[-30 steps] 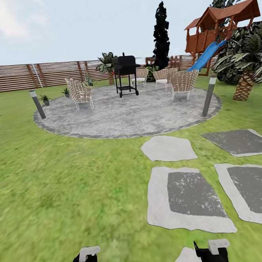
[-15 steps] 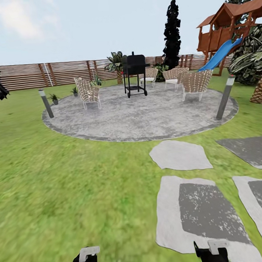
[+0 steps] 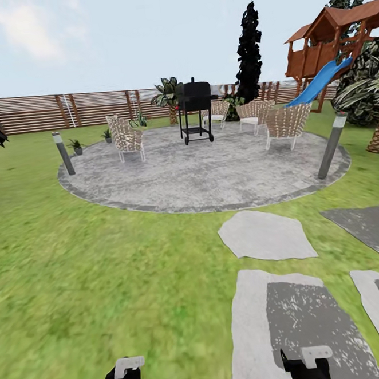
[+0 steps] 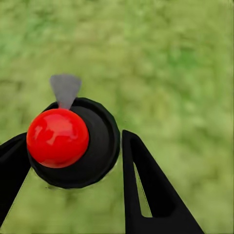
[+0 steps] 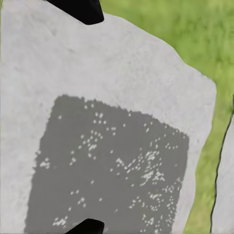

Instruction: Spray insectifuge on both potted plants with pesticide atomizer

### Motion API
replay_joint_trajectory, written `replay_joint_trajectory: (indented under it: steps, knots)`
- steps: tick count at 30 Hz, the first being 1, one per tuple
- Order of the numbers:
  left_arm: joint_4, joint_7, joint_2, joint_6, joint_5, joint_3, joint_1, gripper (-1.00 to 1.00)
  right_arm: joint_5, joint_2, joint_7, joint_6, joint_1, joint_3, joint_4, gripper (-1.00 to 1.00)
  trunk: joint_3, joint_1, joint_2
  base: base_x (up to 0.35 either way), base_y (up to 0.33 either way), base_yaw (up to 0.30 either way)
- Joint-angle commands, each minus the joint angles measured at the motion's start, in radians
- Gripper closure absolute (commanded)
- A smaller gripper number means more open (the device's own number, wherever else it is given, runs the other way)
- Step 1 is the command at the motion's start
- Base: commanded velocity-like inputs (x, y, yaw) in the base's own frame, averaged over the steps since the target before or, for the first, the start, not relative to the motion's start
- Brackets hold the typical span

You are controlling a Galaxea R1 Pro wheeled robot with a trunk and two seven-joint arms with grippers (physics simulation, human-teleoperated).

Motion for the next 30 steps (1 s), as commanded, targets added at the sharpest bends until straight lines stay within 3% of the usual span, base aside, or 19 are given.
replay_joint_trajectory:
  steps: [1, 30]
  knots:
    - [0.001, 0.001, 0.000, -0.003, 0.001, 0.000, -0.001, 1.00, 0.002, 0.000, -0.003, -0.003, -0.001, 0.000, 0.001, -1.00, -0.001, 0.000, 0.000, 0.338, 0.000, 0.000]
    - [0.001, 0.001, 0.000, -0.003, 0.001, 0.000, 0.000, 1.00, 0.004, 0.000, -0.003, -0.003, -0.001, 0.000, 0.001, -1.00, -0.001, 0.000, 0.000, 0.338, 0.000, 0.000]
